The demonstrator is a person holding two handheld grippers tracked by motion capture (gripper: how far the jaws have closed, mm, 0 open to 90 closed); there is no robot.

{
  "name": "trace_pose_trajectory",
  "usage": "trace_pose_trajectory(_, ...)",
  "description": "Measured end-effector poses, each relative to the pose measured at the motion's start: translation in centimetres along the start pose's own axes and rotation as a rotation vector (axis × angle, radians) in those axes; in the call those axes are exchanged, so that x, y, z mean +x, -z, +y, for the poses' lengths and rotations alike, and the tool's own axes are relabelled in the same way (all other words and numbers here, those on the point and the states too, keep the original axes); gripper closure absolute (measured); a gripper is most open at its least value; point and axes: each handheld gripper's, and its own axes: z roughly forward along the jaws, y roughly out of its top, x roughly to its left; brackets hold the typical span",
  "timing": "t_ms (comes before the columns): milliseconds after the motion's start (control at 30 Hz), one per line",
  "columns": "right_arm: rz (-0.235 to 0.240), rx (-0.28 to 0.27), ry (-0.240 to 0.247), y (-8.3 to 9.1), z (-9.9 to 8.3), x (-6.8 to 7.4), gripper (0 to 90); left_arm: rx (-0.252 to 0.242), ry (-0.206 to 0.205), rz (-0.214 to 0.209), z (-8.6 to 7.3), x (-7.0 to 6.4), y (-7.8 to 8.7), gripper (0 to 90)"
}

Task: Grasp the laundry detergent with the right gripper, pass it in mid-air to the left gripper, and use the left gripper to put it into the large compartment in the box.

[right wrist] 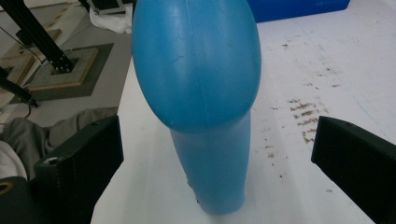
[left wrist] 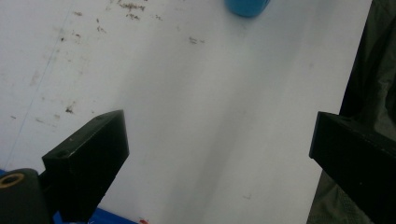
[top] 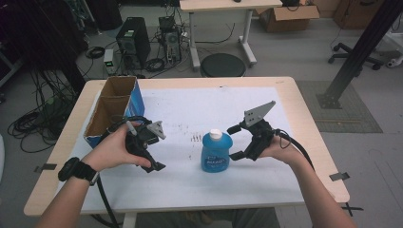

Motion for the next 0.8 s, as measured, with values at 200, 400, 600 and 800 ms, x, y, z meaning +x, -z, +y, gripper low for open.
trace_pose_trajectory(200, 0.028, -0.027, -0.012, -1.4, -0.6, -0.3, 2.6, -0.002, -0.002, -0.004, 0.1, -0.1, 0.0, 5.3)
trace_pose_trajectory(400, 0.041, -0.041, -0.013, -2.6, -0.9, -0.3, 3.3, -0.002, -0.002, -0.002, 0.0, -0.1, 0.0, 5.3)
trace_pose_trajectory(600, 0.047, -0.059, -0.013, -3.5, -1.0, -0.4, 5.2, 0.003, -0.001, -0.002, -0.2, -0.1, 0.0, 5.2)
trace_pose_trajectory(800, 0.044, -0.065, -0.008, -4.0, -1.0, -0.5, 6.9, -0.009, 0.009, -0.004, -0.3, -0.1, 0.1, 5.1)
